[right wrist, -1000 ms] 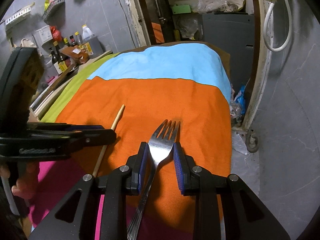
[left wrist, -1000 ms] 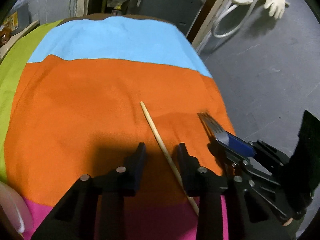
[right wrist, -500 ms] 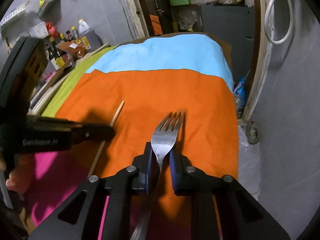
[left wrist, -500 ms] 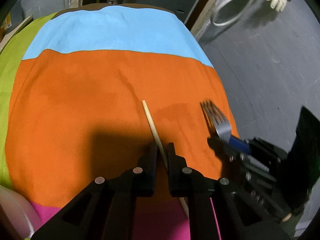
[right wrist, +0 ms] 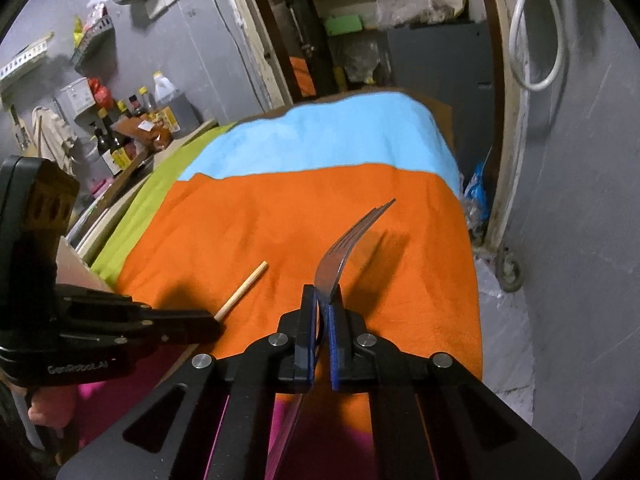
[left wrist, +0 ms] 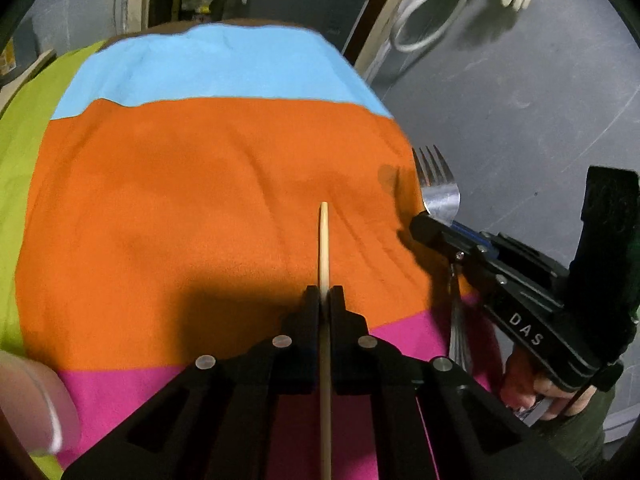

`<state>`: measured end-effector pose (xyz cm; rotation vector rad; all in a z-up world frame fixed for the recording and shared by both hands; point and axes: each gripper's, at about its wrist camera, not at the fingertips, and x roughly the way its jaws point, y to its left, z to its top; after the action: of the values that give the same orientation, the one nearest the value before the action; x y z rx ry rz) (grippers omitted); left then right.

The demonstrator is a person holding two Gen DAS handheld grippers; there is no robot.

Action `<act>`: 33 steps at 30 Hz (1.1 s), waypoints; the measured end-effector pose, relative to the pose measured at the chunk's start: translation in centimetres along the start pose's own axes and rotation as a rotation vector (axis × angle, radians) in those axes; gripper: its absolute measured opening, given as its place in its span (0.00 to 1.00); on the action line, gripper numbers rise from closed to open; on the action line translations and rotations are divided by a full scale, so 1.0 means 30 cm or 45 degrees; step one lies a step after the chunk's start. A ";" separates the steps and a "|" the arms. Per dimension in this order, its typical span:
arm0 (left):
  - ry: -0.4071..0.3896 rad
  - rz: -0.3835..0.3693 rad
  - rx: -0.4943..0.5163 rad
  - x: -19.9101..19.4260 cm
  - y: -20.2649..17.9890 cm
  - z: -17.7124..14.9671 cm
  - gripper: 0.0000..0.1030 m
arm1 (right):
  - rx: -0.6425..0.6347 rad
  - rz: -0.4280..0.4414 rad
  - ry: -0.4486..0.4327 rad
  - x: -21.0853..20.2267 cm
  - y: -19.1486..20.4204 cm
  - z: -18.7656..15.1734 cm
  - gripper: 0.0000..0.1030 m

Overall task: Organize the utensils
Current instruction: 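Lift the chopstick with the left tool toward the holder while the right tool lifts the fork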

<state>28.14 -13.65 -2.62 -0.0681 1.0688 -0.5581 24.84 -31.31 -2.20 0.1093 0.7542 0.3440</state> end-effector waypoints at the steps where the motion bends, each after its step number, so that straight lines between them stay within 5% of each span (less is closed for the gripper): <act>1: -0.025 -0.004 0.001 -0.014 -0.001 -0.009 0.02 | -0.022 -0.019 -0.024 -0.011 0.016 -0.002 0.03; 18: -0.804 0.168 0.137 -0.339 -0.080 -0.206 0.02 | -0.245 -0.140 -0.444 -0.202 0.250 -0.039 0.01; 33: -1.050 0.197 0.133 -0.544 -0.051 -0.232 0.02 | -0.323 -0.111 -0.569 -0.322 0.407 0.034 0.01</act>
<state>15.82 -5.93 7.68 -0.1108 0.2385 -0.3839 15.77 -23.14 7.52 -0.0852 0.2688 0.3151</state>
